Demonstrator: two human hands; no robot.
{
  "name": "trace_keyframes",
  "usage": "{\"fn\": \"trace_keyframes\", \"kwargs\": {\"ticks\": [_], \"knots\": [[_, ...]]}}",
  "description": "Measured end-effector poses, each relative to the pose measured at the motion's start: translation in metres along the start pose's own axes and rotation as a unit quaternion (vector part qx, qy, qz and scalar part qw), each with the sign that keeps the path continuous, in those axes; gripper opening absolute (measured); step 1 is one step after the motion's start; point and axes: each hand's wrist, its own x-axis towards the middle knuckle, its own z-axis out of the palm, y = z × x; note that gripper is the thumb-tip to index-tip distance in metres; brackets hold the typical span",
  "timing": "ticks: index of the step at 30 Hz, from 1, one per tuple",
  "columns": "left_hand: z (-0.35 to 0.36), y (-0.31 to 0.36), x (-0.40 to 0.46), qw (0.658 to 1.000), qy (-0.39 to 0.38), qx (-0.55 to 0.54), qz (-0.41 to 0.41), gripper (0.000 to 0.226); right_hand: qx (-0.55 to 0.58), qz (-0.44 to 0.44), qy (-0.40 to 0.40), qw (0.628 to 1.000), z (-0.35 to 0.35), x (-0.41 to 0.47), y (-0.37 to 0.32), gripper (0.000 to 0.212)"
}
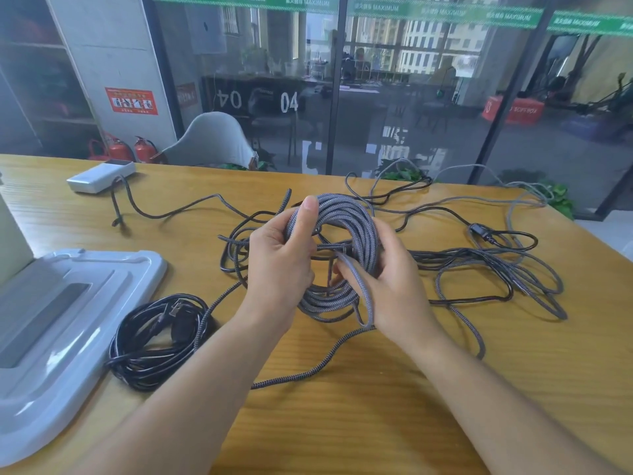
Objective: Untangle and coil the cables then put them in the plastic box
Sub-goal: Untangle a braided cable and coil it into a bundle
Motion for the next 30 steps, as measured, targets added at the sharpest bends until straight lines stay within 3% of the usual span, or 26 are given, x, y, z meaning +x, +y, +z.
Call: {"fn": "trace_keyframes", "kwargs": {"ticks": [4,9,13,15,22,26,30], "knots": [[0.000,-0.002,0.001,1.000,0.003,-0.004,0.001,0.048,0.136,0.085,-0.026,0.987,-0.005,0.002,-0.005,0.048],[-0.007,-0.003,0.005,1.000,0.013,-0.012,-0.008,0.039,0.357,0.215,-0.149,0.897,-0.024,0.008,-0.008,0.055],[-0.009,-0.005,0.006,0.998,-0.011,0.032,0.043,0.047,0.304,0.220,-0.138,0.917,-0.019,0.006,-0.006,0.059],[-0.009,-0.006,0.006,0.997,-0.022,0.048,0.063,0.048,0.275,0.221,-0.110,0.929,-0.017,0.006,-0.008,0.046],[-0.007,-0.010,0.006,0.998,-0.008,0.041,0.040,0.048,0.322,0.214,-0.124,0.914,-0.022,0.007,-0.008,0.050],[-0.003,-0.007,0.003,0.999,-0.018,0.033,0.038,0.044,0.335,0.178,-0.151,0.913,-0.024,0.008,-0.007,0.058],[0.000,-0.005,0.001,0.998,-0.022,0.034,0.039,0.041,0.278,0.139,-0.179,0.934,-0.028,0.009,-0.010,0.086]]}}
